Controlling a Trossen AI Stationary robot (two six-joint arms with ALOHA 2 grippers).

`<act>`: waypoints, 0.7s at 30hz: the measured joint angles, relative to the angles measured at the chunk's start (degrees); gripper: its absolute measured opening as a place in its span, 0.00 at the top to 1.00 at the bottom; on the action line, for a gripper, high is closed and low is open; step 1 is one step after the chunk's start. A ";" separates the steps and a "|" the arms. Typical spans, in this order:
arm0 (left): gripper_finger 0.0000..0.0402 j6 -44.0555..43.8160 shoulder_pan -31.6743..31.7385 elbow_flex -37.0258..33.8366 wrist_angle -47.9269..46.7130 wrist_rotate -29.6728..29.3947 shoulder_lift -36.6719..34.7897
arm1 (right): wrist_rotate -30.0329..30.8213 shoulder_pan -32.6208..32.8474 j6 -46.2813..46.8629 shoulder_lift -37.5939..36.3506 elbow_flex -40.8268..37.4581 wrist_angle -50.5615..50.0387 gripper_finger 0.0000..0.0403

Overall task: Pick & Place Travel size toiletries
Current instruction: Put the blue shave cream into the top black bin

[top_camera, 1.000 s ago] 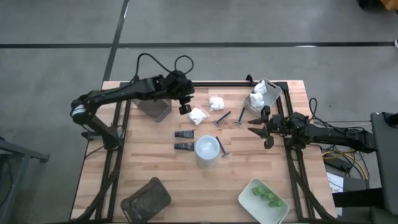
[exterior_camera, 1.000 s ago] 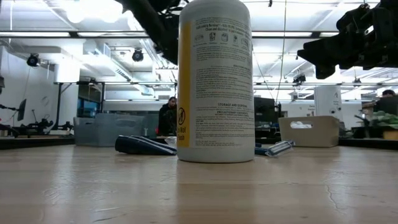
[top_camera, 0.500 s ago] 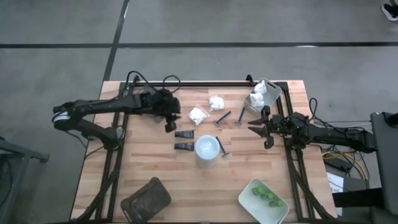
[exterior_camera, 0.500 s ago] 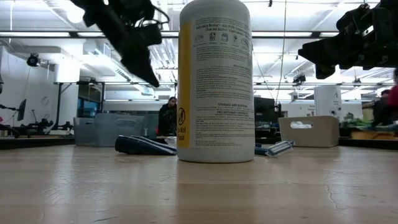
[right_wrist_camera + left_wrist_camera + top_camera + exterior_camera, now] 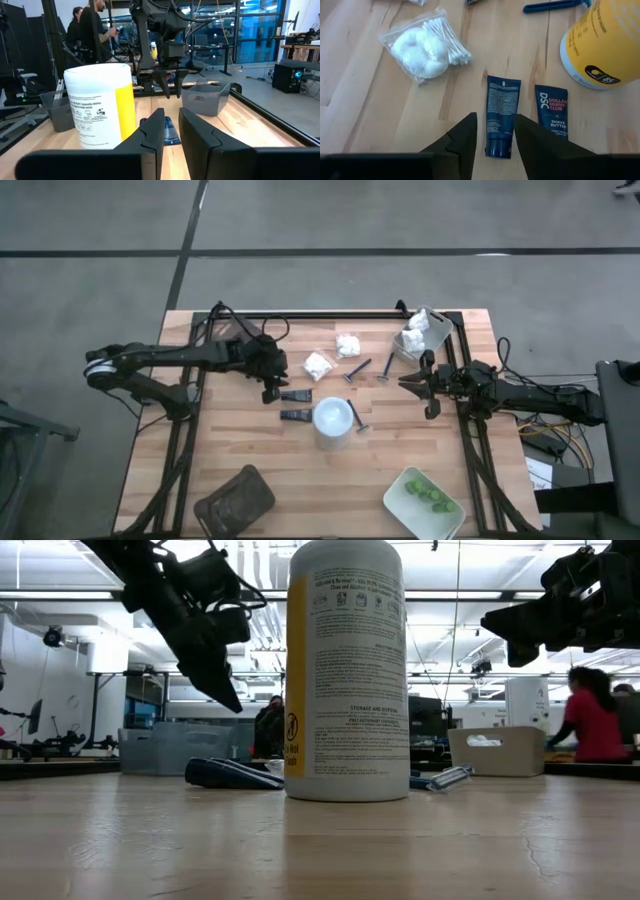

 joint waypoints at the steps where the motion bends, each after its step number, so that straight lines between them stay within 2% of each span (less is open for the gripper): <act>1: 0.64 0.00 -0.02 0.00 -0.05 0.00 0.00 | 0.00 0.00 0.00 -0.02 0.00 0.00 0.88; 10: 0.50 -0.95 -0.51 0.00 0.28 0.00 0.02 | 0.00 0.00 0.00 -0.02 0.00 0.00 0.85; 15: 0.48 -1.06 -0.87 0.35 0.96 0.02 1.44 | 0.01 0.00 0.01 0.01 0.00 0.01 0.81; 21: 0.48 -1.27 -2.59 3.13 0.93 0.07 7.12 | 0.01 0.01 0.00 0.02 0.00 0.01 0.76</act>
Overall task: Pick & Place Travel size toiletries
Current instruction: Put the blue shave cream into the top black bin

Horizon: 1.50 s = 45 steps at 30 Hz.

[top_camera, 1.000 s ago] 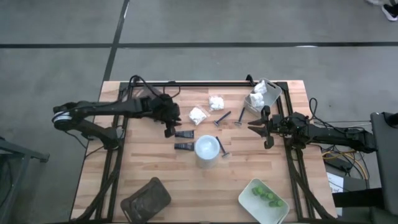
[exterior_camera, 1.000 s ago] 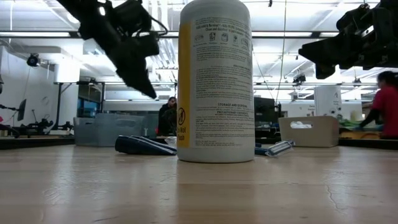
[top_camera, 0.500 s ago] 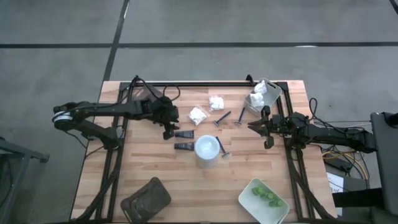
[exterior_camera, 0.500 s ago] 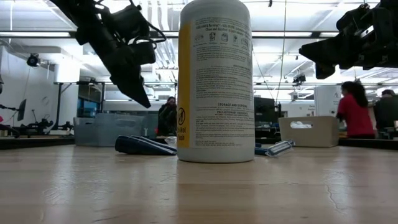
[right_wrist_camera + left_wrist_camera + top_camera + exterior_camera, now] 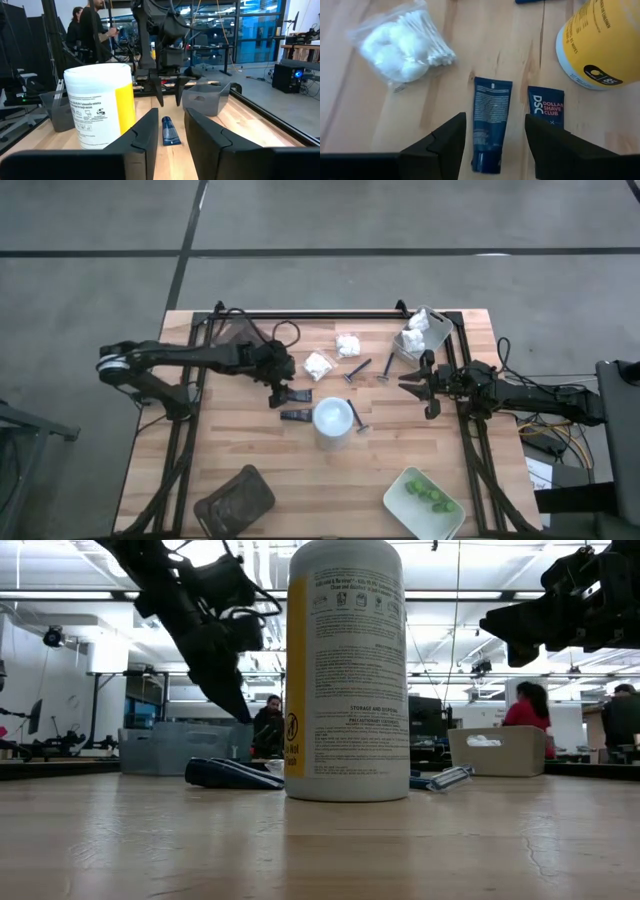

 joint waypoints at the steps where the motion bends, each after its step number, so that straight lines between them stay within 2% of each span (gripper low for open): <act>1: 0.48 0.00 -0.18 0.54 0.00 0.00 1.07 | 0.01 -0.01 0.00 -0.02 0.00 -0.01 0.75; 10: 0.48 0.83 -0.32 4.32 0.04 0.16 8.85 | -0.01 0.00 0.00 -0.02 0.00 -0.01 0.70; 18: 0.48 0.79 -0.32 4.52 -0.07 0.15 13.78 | 0.01 -0.01 0.00 -0.02 0.00 -0.01 0.66; 30: 0.49 0.72 -0.27 4.60 0.04 0.07 17.83 | 0.00 0.00 0.00 -0.02 0.00 -0.01 0.61; 33: 0.52 0.83 -0.27 4.60 0.04 -0.23 17.92 | -0.01 0.01 0.00 -0.02 0.00 -0.01 0.60; 41: 0.68 0.79 -0.14 4.43 -0.25 -0.32 16.52 | 0.01 0.01 0.00 -0.02 0.00 -0.01 0.57; 45: 0.74 0.51 -0.14 4.91 -0.77 -0.17 16.26 | 0.01 0.00 0.00 -0.02 0.00 -0.01 0.56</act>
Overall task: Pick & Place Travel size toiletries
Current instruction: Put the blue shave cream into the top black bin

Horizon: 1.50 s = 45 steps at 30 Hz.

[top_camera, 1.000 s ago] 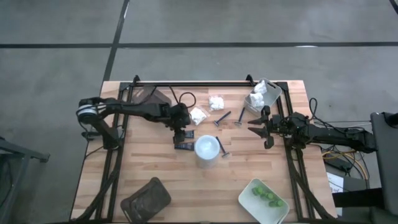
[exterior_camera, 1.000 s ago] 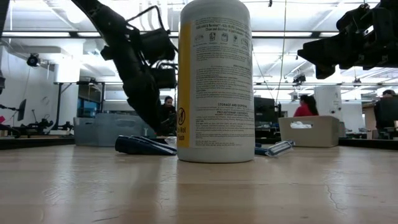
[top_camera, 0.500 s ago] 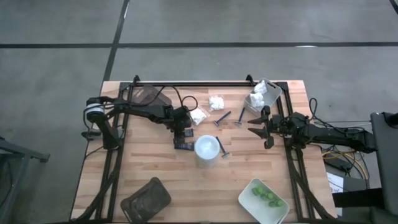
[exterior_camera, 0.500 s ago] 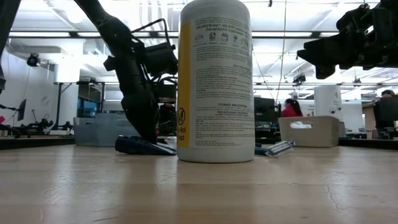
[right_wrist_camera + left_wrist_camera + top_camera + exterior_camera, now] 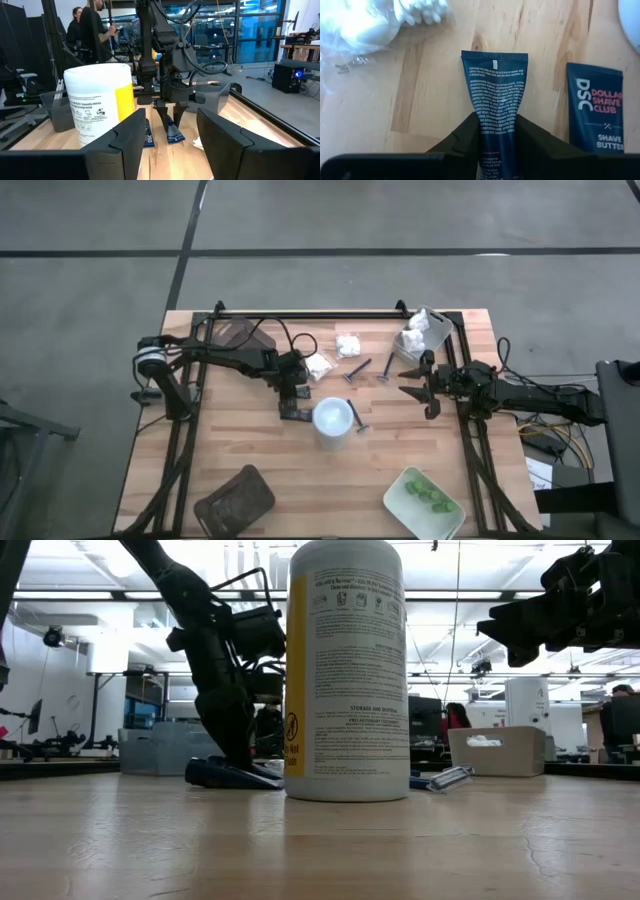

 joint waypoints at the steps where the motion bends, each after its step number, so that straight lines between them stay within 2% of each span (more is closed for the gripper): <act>1: 0.74 -0.16 0.00 0.22 -0.03 0.15 -0.02 | -0.02 0.00 0.00 0.00 0.00 0.00 0.57; 12: 0.73 -0.49 0.13 2.09 -0.85 0.52 -3.12 | -0.02 0.01 0.00 0.00 0.00 0.00 0.65; 21: 0.73 0.12 2.53 -0.62 -0.84 0.16 -15.30 | 0.00 -0.01 0.00 0.02 0.00 0.00 0.72; 31: 0.73 -0.11 2.99 -1.40 -0.17 -4.44 -26.25 | -0.02 -0.01 0.00 0.02 0.00 -0.02 0.80; 45: 0.73 -2.87 2.99 0.19 2.81 -4.62 -30.16 | -0.02 0.01 0.37 -0.02 0.00 0.01 0.88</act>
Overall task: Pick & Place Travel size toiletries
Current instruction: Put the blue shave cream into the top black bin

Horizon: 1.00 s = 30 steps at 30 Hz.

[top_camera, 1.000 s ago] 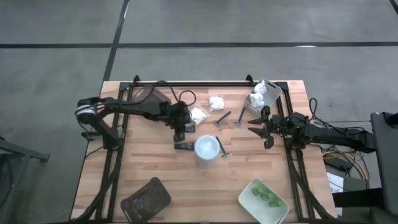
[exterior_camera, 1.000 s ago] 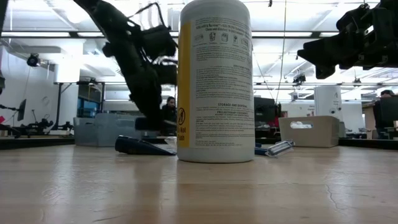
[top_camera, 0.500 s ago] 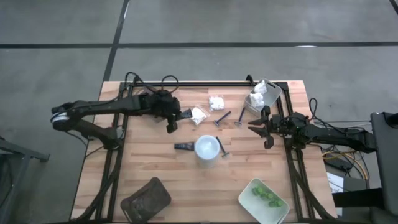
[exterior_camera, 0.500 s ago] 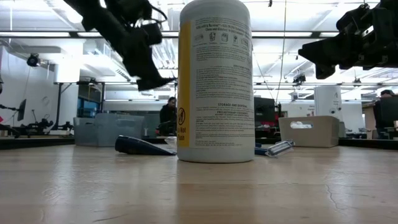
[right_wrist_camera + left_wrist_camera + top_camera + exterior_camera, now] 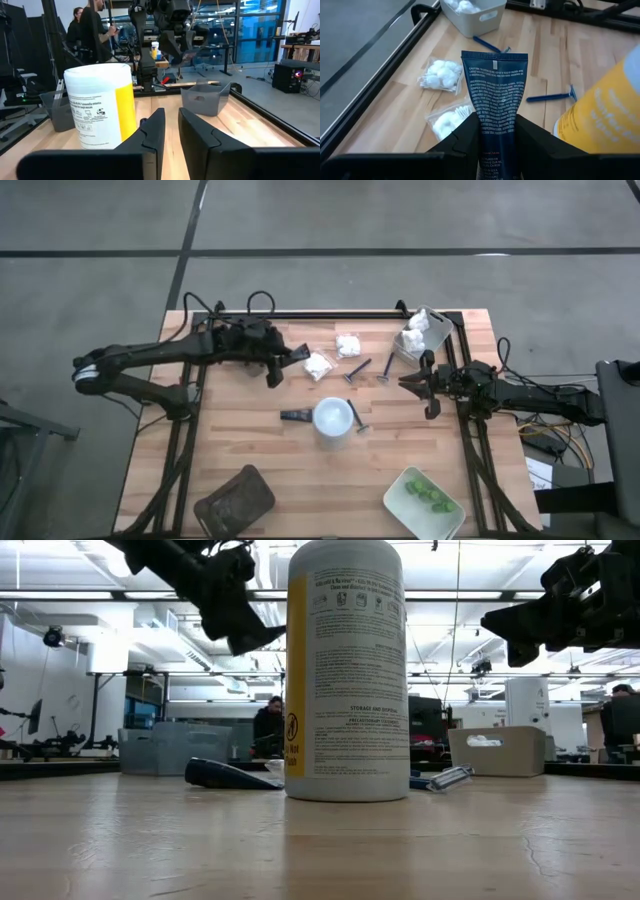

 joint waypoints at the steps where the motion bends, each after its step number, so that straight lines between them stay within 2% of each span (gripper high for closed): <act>1: 0.73 -0.20 0.00 0.21 -0.03 0.00 0.00 | 0.02 0.00 1.47 0.02 0.00 0.14 0.88; 6: 0.73 -0.22 -0.02 1.20 0.01 0.00 0.00 | 0.78 -0.11 14.70 0.00 0.00 4.12 0.87; 12: 0.73 -0.19 -0.06 1.86 0.40 -0.07 0.00 | 12.78 -0.13 32.57 1.00 0.00 4.57 0.84; 15: 0.73 0.27 -0.04 2.32 0.41 -1.19 0.02 | 15.40 -0.13 39.48 2.37 0.00 5.53 0.83; 21: 0.73 3.44 -0.09 3.53 0.40 -4.52 0.06 | 15.39 -0.13 42.35 6.54 0.90 9.57 0.80; 30: 0.73 7.36 -0.09 5.51 0.31 -7.30 2.07 | 15.19 -0.13 40.30 20.54 14.81 4.49 0.80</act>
